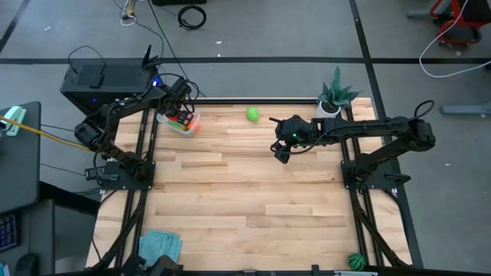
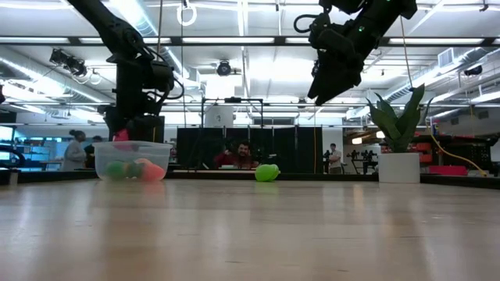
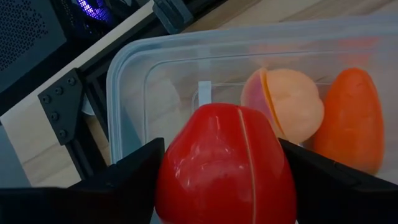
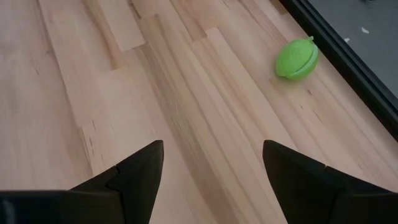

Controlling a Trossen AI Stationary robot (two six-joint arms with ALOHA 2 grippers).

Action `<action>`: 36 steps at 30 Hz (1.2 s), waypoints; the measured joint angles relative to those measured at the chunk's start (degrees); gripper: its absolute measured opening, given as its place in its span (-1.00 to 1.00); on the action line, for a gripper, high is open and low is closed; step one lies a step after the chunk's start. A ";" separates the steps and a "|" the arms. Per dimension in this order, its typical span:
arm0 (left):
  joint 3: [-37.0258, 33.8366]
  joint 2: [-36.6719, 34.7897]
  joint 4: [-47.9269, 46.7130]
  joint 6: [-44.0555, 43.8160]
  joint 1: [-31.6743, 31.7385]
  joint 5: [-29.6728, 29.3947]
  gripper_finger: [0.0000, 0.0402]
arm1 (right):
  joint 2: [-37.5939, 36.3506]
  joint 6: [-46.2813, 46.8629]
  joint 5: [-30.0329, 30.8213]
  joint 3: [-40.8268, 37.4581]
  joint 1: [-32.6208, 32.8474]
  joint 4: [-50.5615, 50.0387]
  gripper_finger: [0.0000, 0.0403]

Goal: Pick and placing Produce into tupperware
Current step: Put the red apple into the transparent bin, then put the green melon into the transparent bin

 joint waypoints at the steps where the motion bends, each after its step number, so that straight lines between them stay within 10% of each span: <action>1: 0.00 0.00 -0.02 0.01 0.09 -0.01 0.52 | 0.00 0.00 0.00 0.00 0.00 0.00 0.39; 9: 0.00 -0.07 -0.04 1.78 1.52 -0.83 0.96 | 0.00 0.00 0.00 0.00 0.00 0.00 0.39; 36: 3.49 -21.09 -3.04 -0.50 -18.52 -0.75 0.84 | 0.00 0.19 -0.01 0.00 0.00 0.98 0.39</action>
